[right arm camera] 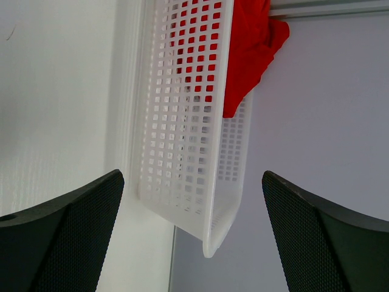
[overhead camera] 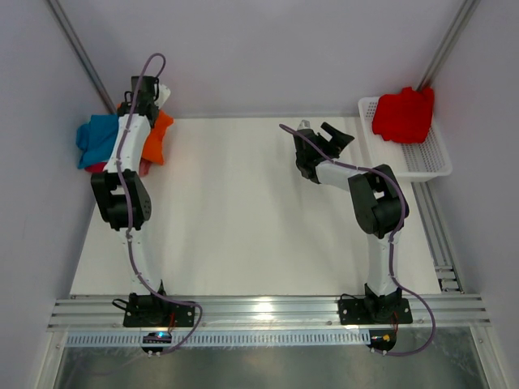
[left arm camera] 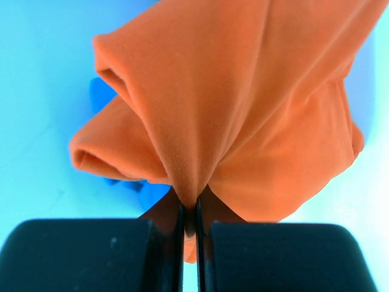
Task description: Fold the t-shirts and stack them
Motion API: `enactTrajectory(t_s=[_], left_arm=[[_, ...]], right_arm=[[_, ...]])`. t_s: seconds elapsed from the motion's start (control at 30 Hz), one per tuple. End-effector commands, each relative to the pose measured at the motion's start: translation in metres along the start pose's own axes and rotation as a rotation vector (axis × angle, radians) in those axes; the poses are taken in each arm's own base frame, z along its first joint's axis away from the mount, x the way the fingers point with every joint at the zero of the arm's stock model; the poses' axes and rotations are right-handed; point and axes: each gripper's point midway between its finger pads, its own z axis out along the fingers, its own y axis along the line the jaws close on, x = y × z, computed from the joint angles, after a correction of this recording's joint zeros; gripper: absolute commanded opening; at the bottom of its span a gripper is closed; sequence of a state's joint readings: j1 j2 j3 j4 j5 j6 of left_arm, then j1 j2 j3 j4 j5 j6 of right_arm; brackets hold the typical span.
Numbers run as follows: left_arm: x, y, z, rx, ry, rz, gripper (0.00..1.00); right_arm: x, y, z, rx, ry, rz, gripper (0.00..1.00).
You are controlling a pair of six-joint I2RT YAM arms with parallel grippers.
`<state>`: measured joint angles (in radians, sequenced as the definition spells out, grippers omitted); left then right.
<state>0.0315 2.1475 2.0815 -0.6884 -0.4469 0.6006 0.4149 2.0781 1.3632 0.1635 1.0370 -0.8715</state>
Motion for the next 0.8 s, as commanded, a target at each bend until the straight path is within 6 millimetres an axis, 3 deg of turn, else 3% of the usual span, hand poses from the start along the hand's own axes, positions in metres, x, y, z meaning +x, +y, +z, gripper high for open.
enactTrajectory(t_s=[0.0, 0.57, 0.77], left_arm=[[-0.036, 0.073, -0.045, -0.177, -0.131, -0.043, 0.00], [-0.048, 0.117, -0.081, -0.232, -0.199, -0.046, 0.00], [-0.040, 0.137, -0.088, -0.263, -0.203, -0.091, 0.00]], right_arm=[[-0.004, -0.019, -0.005, 0.034, -0.011, 0.075, 0.99], [-0.003, -0.012, -0.003, 0.027, -0.005, 0.054, 0.99], [-0.002, -0.011, -0.003, 0.025, -0.001, 0.051, 0.99]])
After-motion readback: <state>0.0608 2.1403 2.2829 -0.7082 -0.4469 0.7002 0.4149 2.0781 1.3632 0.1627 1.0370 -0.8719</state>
